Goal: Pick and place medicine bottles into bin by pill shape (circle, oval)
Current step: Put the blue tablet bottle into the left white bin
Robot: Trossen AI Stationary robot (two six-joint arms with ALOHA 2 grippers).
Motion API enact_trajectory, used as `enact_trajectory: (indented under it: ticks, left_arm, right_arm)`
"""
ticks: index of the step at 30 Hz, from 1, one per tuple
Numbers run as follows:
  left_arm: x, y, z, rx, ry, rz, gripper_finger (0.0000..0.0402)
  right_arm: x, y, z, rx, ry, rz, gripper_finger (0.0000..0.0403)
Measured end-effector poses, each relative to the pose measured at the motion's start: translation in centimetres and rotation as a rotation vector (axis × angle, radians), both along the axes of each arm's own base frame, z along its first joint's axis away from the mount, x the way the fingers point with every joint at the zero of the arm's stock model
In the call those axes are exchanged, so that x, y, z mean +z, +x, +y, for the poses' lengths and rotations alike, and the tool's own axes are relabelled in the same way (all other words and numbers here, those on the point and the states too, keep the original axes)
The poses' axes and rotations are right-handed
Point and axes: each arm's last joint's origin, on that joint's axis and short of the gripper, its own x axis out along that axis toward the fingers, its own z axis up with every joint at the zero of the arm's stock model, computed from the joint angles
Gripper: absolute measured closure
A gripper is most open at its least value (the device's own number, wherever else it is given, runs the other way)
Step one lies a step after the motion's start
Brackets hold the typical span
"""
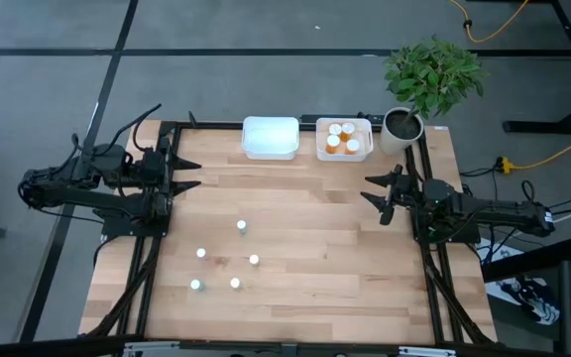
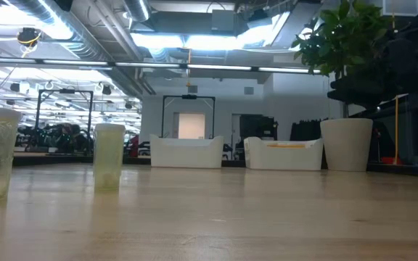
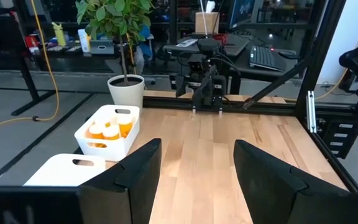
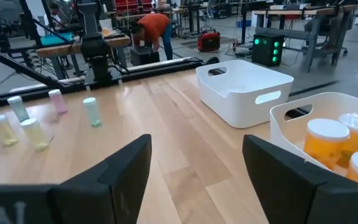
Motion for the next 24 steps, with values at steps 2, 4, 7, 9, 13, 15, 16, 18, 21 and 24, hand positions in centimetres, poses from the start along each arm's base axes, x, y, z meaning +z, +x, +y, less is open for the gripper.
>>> enact_trajectory:
  ticks: [2,4,7,9,13,15,16,18,21,24]
  left_arm:
    - [0.0,0.0,0.0,0.001,-0.008,-0.003,0.0207]
    - [0.1,0.0,0.0,0.002,-0.015,-0.014,0.0207]
    - [0.6,0.1,0.0,-0.003,-0.025,-0.064,0.0207]
    - [0.8,0.1,0.0,-0.004,-0.030,-0.084,0.0207]
    - [1.0,0.1,0.0,-0.004,-0.034,-0.109,0.0207]
    - [1.1,0.1,0.0,0.008,-0.039,-0.120,0.0207]
    - [1.1,0.1,0.0,0.021,-0.052,-0.121,0.0207]
    - [0.8,0.5,0.1,0.054,-0.064,-0.092,0.0207]
    - [-0.1,2.3,0.3,0.116,-0.087,0.021,0.0207]
    - [-1.1,4.4,0.3,0.131,-0.109,0.122,0.0207]
  right_arm:
    - [0.0,0.0,0.0,0.000,0.001,-0.001,0.0148]
    - [0.0,0.0,0.0,0.000,0.002,0.000,0.0148]
    - [0.0,0.0,0.0,0.000,0.001,0.000,0.0148]
    - [0.0,0.0,0.0,0.000,0.002,-0.001,0.0148]
    - [0.0,0.0,0.0,0.000,0.001,0.000,0.0148]
    - [0.0,0.0,0.0,0.000,0.002,-0.001,0.0148]
    - [0.0,0.0,0.0,0.000,0.000,0.000,0.0148]
    - [0.0,0.0,0.0,0.000,0.001,0.000,0.0148]
    - [0.0,0.0,0.0,0.000,0.001,0.000,0.0148]
    - [0.0,0.0,0.0,0.000,0.001,0.000,0.0148]
